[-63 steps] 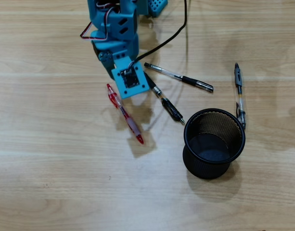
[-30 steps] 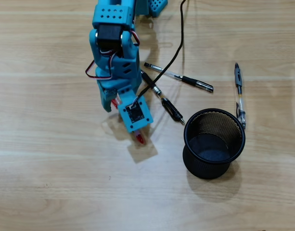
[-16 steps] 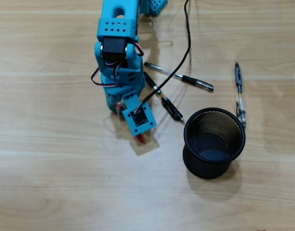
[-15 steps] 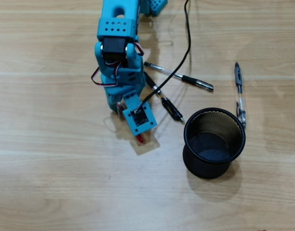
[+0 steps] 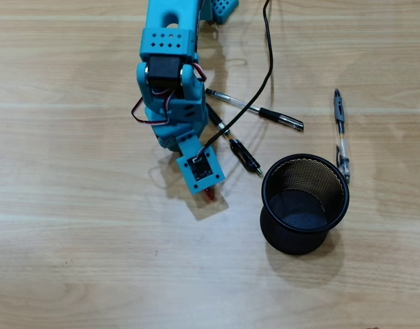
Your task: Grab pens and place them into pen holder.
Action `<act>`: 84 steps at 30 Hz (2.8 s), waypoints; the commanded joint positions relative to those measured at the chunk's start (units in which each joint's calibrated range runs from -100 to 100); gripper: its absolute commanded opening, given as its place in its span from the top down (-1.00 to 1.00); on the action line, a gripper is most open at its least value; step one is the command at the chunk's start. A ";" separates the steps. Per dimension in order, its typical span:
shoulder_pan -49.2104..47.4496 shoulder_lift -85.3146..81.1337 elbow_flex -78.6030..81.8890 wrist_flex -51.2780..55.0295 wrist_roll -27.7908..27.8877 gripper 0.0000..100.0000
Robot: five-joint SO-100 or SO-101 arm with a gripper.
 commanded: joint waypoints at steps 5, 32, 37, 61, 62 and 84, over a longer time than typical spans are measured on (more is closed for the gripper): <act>-0.08 -1.24 -2.22 0.10 -0.23 0.95; 5.18 -37.95 2.02 10.09 -0.23 0.95; 1.82 -42.73 2.56 4.75 -0.53 0.95; -25.32 -42.90 25.45 -62.15 -17.20 0.95; -25.59 -41.56 26.17 -66.11 -17.20 0.95; -22.60 -15.69 26.89 -92.28 -19.94 0.95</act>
